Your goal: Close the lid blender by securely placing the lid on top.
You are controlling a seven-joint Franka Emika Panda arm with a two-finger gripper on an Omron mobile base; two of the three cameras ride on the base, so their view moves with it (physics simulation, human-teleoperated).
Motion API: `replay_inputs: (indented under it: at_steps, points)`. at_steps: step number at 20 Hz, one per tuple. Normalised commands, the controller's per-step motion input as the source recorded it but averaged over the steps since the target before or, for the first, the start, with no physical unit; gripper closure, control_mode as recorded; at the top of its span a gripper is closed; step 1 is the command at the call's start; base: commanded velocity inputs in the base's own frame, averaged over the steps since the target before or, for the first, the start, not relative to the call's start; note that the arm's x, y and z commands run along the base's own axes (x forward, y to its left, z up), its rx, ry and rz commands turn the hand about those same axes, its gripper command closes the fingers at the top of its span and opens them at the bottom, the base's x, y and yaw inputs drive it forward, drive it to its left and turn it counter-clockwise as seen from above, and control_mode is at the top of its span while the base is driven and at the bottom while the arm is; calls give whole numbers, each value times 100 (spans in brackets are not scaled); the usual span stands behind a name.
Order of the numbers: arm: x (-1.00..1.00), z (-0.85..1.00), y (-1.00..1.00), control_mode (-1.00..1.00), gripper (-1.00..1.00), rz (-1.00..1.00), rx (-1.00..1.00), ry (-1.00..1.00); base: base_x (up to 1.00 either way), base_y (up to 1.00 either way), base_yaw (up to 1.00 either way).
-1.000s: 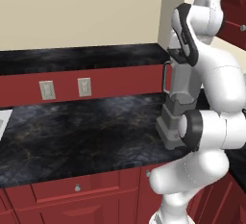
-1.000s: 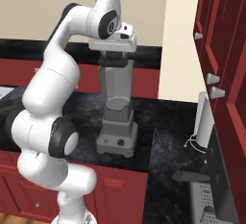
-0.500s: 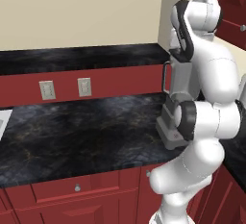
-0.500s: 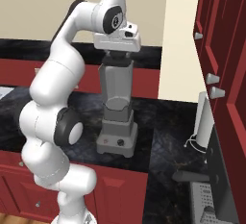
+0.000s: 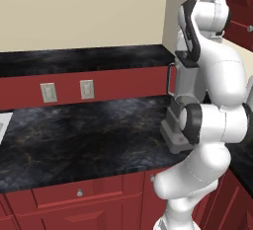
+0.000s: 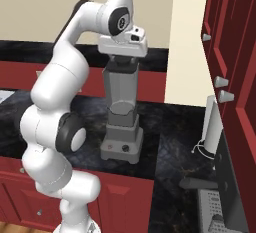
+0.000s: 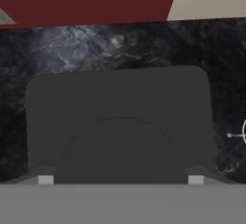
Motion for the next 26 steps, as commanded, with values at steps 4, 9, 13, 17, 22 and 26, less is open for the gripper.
replay_inputs:
  at_steps: [4,9,13,17,22,26]
  points:
    - [-13,-17,6,-100,100,0,0,0,0,0,0]
    - [-15,0,0,-100,100,0,0,5,0,0,0]
    - [-26,0,0,-100,100,0,0,19,0,0,0]
    - [-36,-4,0,-100,100,0,0,12,0,0,0]
    - [-12,-28,0,-100,100,0,0,18,0,0,0]
    - [-12,-47,2,-100,100,0,0,12,0,0,0]
